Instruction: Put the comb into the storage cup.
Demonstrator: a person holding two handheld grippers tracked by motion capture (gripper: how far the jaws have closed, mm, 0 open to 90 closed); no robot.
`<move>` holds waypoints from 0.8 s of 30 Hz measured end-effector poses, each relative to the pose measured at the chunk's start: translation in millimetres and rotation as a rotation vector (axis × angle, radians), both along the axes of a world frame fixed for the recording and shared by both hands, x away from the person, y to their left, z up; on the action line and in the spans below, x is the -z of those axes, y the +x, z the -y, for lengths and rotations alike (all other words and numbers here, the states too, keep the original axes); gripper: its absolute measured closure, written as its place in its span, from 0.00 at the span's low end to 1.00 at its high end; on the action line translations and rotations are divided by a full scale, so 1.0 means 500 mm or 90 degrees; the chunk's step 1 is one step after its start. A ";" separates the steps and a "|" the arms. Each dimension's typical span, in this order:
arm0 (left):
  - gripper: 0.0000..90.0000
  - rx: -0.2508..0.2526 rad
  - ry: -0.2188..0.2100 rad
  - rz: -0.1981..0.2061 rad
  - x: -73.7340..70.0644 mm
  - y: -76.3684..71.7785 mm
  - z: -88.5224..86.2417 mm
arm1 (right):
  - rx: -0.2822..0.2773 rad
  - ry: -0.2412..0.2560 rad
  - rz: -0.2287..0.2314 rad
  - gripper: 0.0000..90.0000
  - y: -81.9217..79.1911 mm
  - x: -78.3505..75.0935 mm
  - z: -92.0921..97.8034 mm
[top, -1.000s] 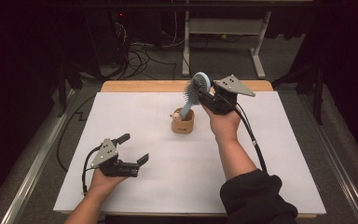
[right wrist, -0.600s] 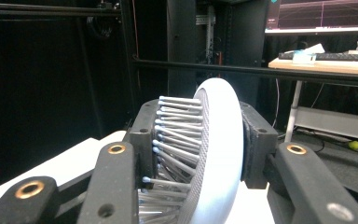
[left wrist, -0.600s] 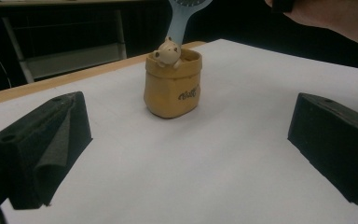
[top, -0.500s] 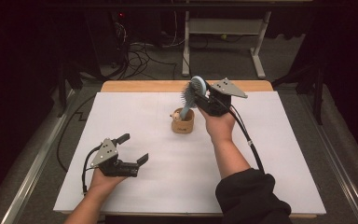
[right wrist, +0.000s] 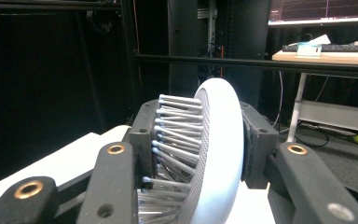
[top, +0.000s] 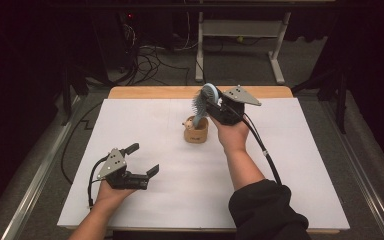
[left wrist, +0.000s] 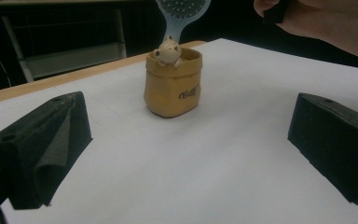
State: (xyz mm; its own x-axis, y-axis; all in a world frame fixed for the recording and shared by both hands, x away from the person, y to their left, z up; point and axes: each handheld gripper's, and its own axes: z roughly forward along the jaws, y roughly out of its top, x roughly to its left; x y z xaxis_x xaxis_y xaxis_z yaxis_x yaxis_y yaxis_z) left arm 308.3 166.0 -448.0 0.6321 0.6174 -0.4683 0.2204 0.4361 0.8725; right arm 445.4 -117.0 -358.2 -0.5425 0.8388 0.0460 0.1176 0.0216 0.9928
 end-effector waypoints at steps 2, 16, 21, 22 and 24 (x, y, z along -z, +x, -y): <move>0.01 0.000 0.001 0.000 0.000 0.000 0.000 | -0.002 -0.002 -0.001 0.65 0.001 0.002 -0.002; 0.01 0.001 0.001 -0.002 0.001 0.000 0.001 | 0.000 -0.010 -0.014 0.57 0.005 0.001 0.001; 0.01 0.000 -0.001 -0.006 0.001 0.002 0.000 | 0.010 -0.009 -0.024 0.55 0.008 0.001 0.006; 0.01 0.001 -0.001 -0.006 0.002 0.002 0.000 | 0.011 -0.009 -0.026 0.55 0.008 0.001 0.007; 0.01 0.001 0.000 -0.006 0.002 0.001 0.000 | 0.013 -0.010 -0.029 0.55 0.009 0.001 0.009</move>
